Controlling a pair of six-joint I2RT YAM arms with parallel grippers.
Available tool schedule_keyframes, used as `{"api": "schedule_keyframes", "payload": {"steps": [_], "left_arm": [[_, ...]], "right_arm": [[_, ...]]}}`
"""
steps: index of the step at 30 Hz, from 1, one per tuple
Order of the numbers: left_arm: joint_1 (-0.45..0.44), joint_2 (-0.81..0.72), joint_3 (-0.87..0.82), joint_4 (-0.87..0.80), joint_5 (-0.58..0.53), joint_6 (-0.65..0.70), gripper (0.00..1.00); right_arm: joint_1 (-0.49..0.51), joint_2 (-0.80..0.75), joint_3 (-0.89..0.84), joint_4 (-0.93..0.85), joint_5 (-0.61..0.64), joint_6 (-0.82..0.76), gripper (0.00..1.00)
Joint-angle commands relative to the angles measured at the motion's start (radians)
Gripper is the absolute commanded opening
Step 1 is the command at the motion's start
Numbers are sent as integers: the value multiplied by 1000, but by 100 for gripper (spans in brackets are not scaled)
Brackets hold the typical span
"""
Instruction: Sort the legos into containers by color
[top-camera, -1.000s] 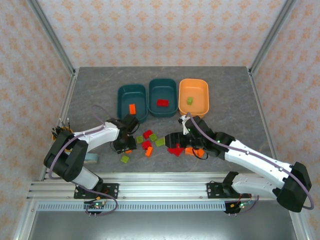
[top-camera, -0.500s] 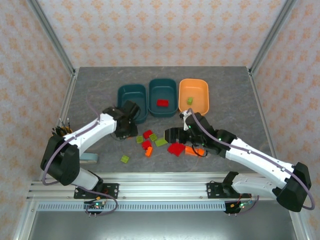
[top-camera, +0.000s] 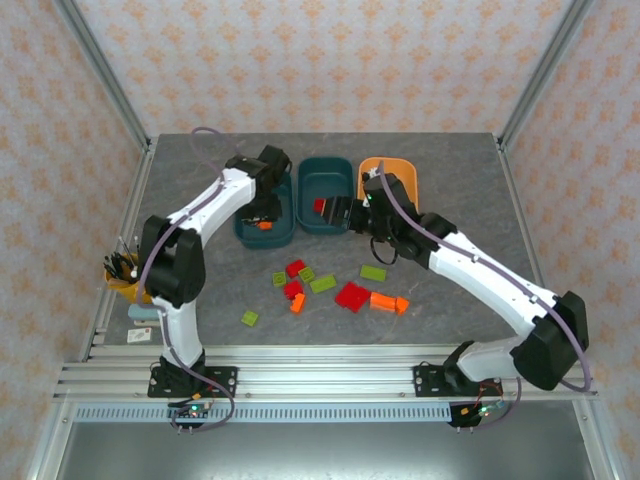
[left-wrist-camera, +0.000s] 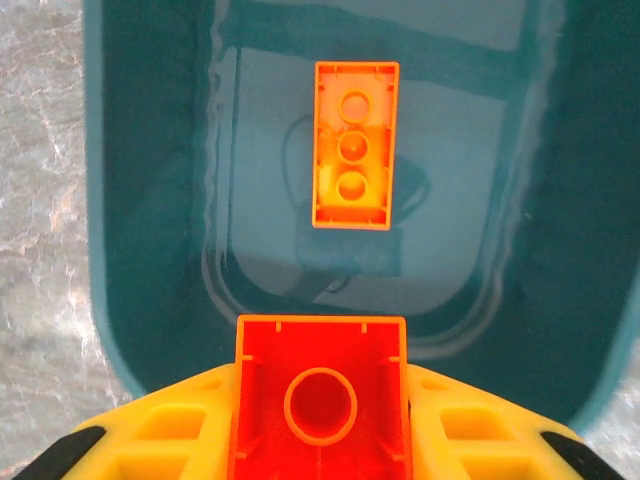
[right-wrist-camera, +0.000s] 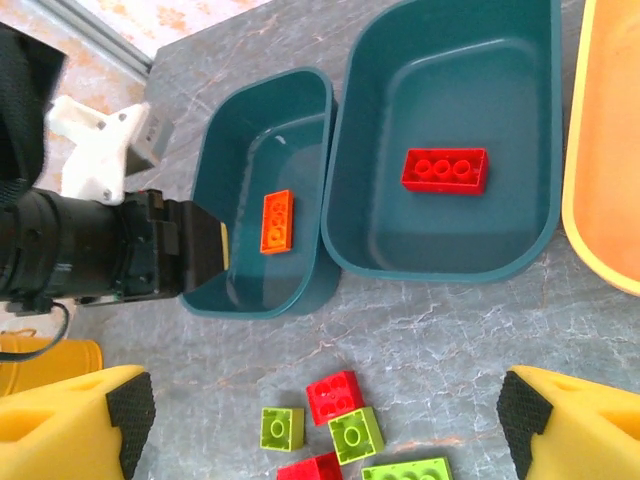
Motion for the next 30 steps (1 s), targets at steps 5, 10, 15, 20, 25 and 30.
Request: {"api": "schedule_keyframes", "payload": {"steps": [5,10,15,20,25,30], "left_arm": [[24,126,103,-100,-109,35,27],[33,160,99,-89,-124,28,28],[41,186,94,-78,-114,26,29],[41,205,93,-77,-111,26,37],[41,201,76,-61,-105,24,43],[41,186,86,-66,-105,25,49]], "right_arm": [[-11,28,37,-22,-45,24,90],[-15,39,25,-30,-65,27,90],[-26,61,33,-34,-82,31,90],[-33,79,51,-37,-89,32,90],[-38,83,61,-49,-93,29,90],[-40,75,60,-63,-89,24,90]]}}
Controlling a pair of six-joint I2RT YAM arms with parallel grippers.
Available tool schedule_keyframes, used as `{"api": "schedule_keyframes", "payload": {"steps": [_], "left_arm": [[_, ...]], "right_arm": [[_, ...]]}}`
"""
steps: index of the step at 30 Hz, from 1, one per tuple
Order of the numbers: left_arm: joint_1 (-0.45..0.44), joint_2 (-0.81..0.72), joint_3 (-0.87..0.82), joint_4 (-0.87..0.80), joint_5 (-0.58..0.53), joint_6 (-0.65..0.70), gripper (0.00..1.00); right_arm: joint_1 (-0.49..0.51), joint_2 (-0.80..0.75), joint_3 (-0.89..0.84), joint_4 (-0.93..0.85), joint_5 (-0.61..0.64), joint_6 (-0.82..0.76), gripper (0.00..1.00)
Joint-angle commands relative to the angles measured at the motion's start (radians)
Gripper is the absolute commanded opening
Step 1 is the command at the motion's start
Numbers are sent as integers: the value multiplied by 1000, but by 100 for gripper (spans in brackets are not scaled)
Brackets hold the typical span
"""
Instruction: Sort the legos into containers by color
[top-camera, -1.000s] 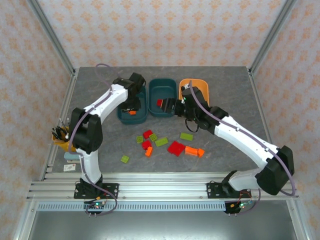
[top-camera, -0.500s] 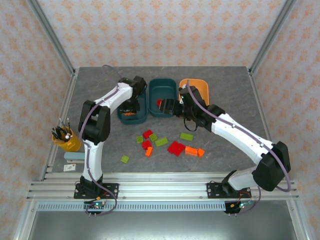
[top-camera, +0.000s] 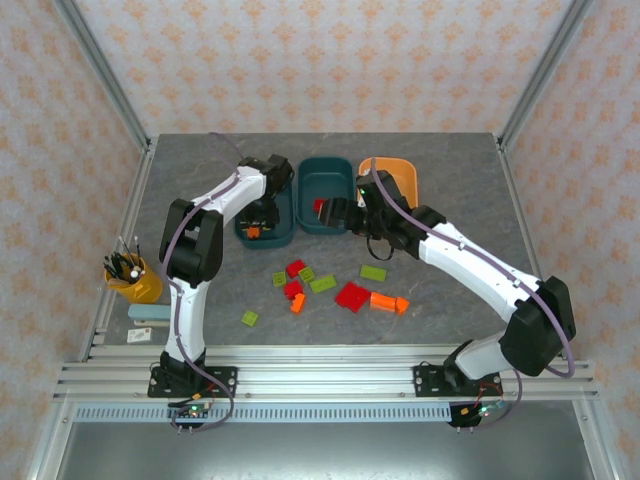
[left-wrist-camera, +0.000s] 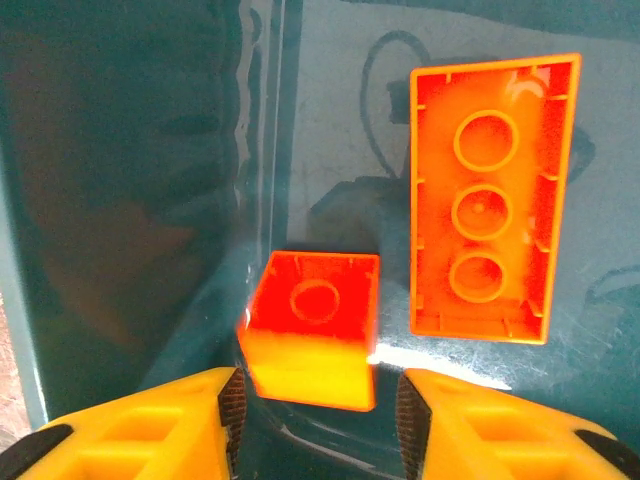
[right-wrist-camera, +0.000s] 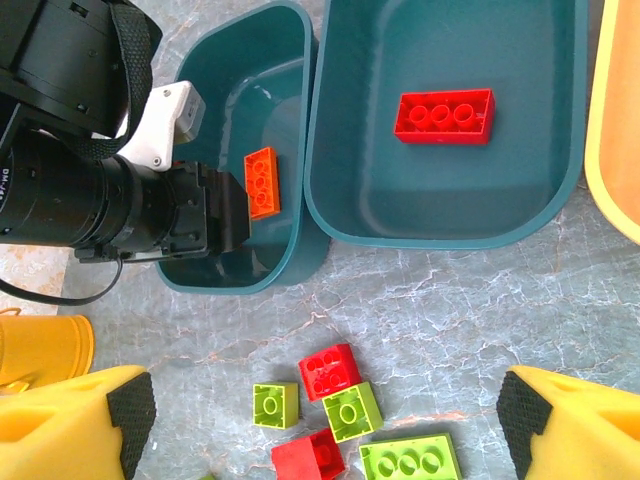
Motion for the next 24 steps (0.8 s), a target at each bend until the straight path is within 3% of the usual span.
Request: {"api": "schedule_keyframes", "payload": {"steps": [1,8,13,18,24], "left_arm": [[8,-14,12,-17,-29,1,50],[2,-101,51,-32,-30,-8,59],[-27,-271,26,11,31,-53,72],[-109,-552,-221,198,157,-101,87],[-272,-806,-545,341,203,-222,88]], "right_arm": [[-10,-12,32,-29,4,4,90],[-11,-46,27,-101,62,-10,90],[-11,-49,6,-308,209,15,90],[-11,14,-73,-403,234,41,91],[-12,137,-98,-329,199,20,100]]}}
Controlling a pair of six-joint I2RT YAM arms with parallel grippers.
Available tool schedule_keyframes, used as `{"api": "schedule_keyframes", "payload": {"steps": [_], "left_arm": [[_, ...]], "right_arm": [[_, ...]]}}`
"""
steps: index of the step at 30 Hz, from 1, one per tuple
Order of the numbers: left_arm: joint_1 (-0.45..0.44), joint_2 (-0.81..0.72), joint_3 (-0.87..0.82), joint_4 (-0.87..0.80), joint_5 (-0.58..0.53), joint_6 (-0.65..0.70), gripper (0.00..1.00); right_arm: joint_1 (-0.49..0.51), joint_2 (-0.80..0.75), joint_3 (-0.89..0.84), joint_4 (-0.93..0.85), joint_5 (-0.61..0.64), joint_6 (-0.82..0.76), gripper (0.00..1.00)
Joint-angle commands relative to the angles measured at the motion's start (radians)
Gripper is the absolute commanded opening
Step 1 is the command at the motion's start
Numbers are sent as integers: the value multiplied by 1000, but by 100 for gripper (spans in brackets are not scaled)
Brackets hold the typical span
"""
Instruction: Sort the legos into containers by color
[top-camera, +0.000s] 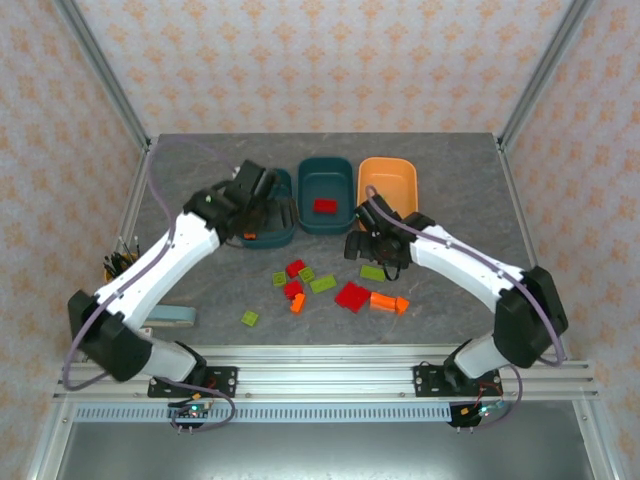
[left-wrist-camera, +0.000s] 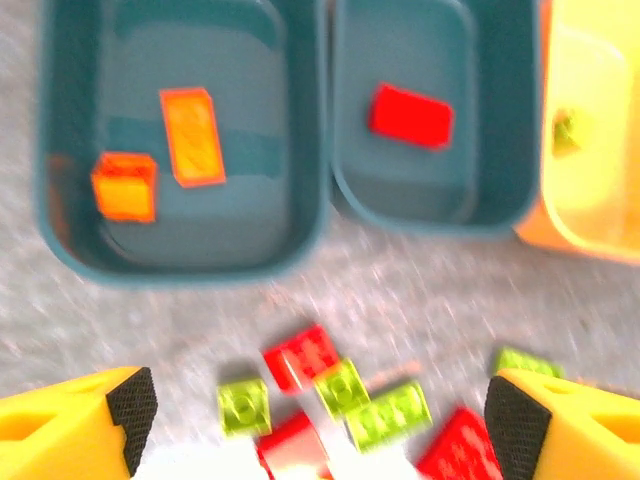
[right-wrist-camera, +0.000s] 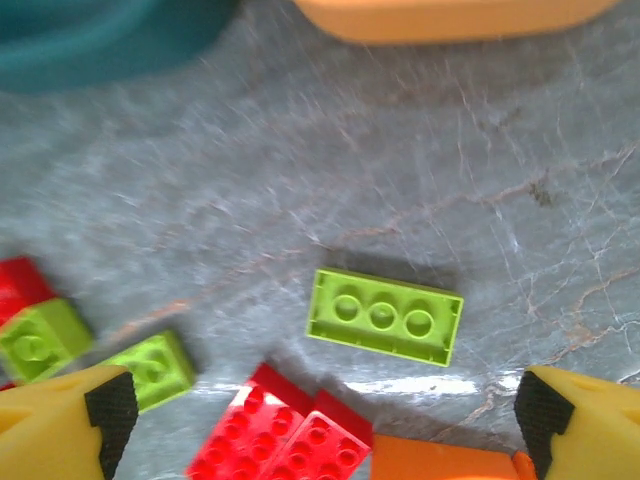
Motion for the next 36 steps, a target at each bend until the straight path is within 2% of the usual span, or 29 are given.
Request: {"api": "schedule_keyframes", "payload": {"steps": [1,7,13,25,36], "left_arm": [[-61,-51,-144,82,29,-109,88],[-129,-159,-276,129,20,-176,88],[-136,-236,-326,167,13,-188,88],[-136,-235,-320,159,15,-191,88],[-138,-239,-316,154,13,-190,87]], "right_arm": [[-4,74,0,-8,15,-1,100],[-12,168,-27,23,8,22,100],[-28,221,-42,53,-38,38,98],[-57,305,27,12,-65,86,84],[-59,312,54,-8,-72,86,60]]}}
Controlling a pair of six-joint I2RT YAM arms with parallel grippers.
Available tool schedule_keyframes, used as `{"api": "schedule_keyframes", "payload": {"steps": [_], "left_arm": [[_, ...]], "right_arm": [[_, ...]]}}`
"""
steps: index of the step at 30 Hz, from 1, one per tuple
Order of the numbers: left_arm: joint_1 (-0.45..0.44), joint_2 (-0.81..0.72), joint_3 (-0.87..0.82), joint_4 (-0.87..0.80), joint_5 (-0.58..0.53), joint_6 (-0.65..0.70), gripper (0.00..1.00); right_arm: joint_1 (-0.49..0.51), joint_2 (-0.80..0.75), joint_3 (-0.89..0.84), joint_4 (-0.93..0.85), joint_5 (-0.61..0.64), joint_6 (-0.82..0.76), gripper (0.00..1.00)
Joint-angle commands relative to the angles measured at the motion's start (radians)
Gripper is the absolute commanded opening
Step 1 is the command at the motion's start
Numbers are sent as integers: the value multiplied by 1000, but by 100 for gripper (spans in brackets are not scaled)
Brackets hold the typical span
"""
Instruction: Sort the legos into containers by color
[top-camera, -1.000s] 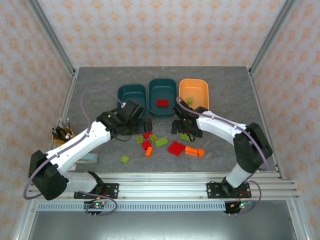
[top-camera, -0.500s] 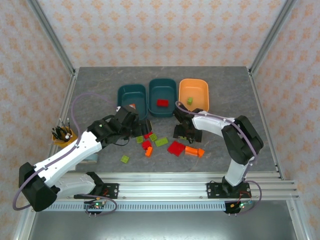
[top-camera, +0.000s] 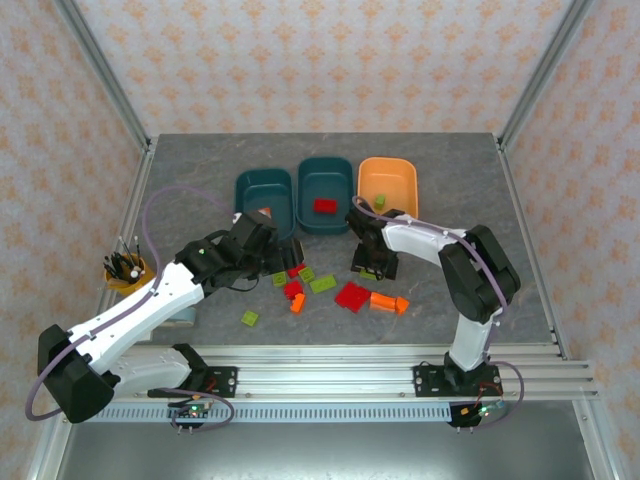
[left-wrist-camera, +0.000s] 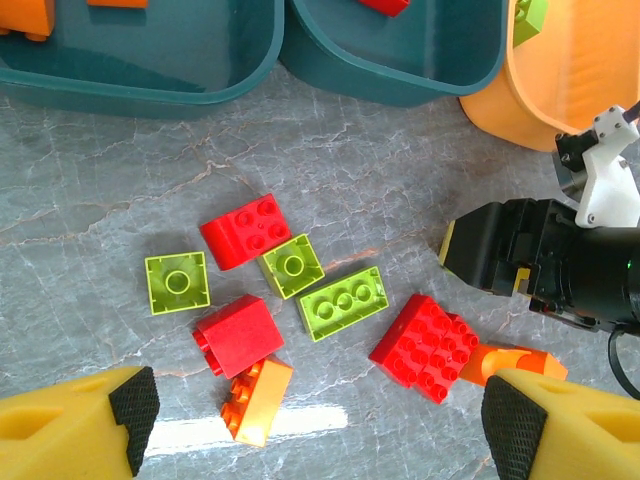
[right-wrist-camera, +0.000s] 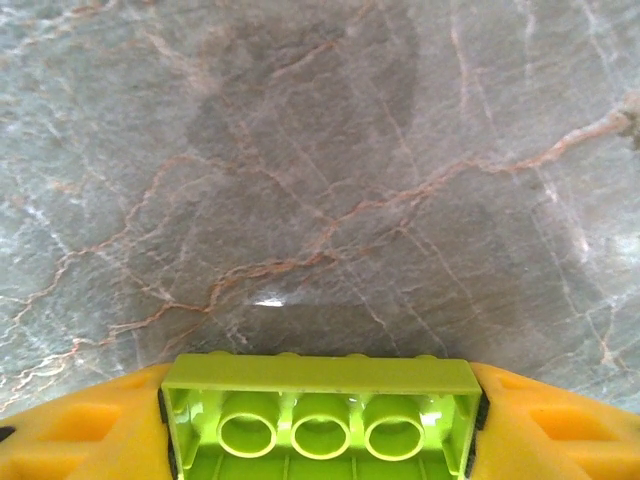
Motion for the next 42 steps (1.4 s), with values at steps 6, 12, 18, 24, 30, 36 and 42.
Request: {"api": "schedule_keyframes", "payload": {"steps": [6,12,18,24,30,36,42], "left_arm": [[-10,-15,27,4,-32,-19,87],[-10,74,219,-26,-40,14,87],[15,215,446,-54,-17,68,87],[80,290,522,-25,50,76,88],[111,340,543,-20,85,86,88],[122,353,514,-7,92,91,87],[125,362,508,-13,78,98,87]], "right_arm": [[-2,-95,56,-71,55,-8,57],[-51,-172,267,-226,132,-94,58],[-168,-120,451,-259,101,-162,58],[-222,6,564,-265,60,-197,58],[-251,174,609,-253,17,-237,58],[-273,300,663,-255,-44,-265,60],[-273,371,697,-266,-52,-276,68]]}}
